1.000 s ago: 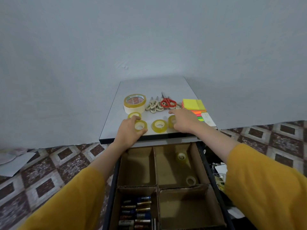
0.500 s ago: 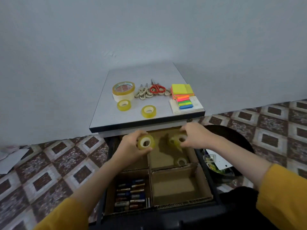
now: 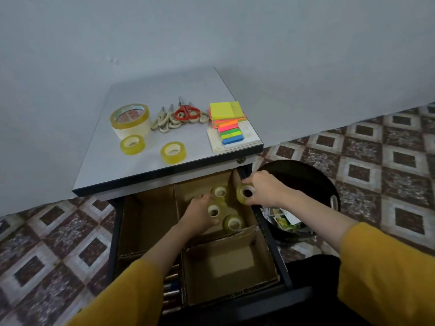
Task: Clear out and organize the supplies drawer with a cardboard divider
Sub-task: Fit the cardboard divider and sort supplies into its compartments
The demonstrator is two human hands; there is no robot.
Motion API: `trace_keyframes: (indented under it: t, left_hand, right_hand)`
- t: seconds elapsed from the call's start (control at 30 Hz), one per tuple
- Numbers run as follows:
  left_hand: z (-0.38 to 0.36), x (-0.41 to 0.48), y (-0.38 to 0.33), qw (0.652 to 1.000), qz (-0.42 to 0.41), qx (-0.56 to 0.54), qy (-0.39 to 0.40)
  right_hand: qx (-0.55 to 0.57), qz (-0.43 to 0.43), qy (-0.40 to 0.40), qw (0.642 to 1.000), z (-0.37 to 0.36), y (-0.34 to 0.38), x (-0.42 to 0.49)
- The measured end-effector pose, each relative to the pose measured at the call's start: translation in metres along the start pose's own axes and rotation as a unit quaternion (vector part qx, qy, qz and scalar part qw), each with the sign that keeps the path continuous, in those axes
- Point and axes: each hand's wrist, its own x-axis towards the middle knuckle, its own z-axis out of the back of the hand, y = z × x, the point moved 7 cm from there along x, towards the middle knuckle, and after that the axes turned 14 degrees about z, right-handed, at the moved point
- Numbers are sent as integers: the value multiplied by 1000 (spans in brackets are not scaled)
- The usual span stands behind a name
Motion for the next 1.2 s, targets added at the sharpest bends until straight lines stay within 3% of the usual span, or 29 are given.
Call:
trace_keyframes:
  t: [0.23,0.4,0.57,0.73,0.87,1.03,1.2]
  left_hand:
    - [3,18,0,998,-11,31,-44]
    - [17,28,-11,987,-26,128,-91]
    - [17,32,-5,915,-36,390,-100]
    - [16,31,-1,876,-34,468,-110]
    - [20,27,-2,894,-57,428,-118]
    - [44,-4,1,943,-114,281,-135]
    - [88,-52,11,948,-179,140,-222]
  right_hand:
    - [5,5,-5,1000,-5,-7,6]
    - [-10,16,-5,1000,-5,-8,7]
    - [-7,21,-16,1000,-5,-10,9]
    - [-3,19,-15,1000,-6,-9,9]
    - [1,18,-15,1000,-6,-6,8]
    - [-1,9,-13,1000,-4,-4,7]
    - [-14,15,-13,1000,-3,1,9]
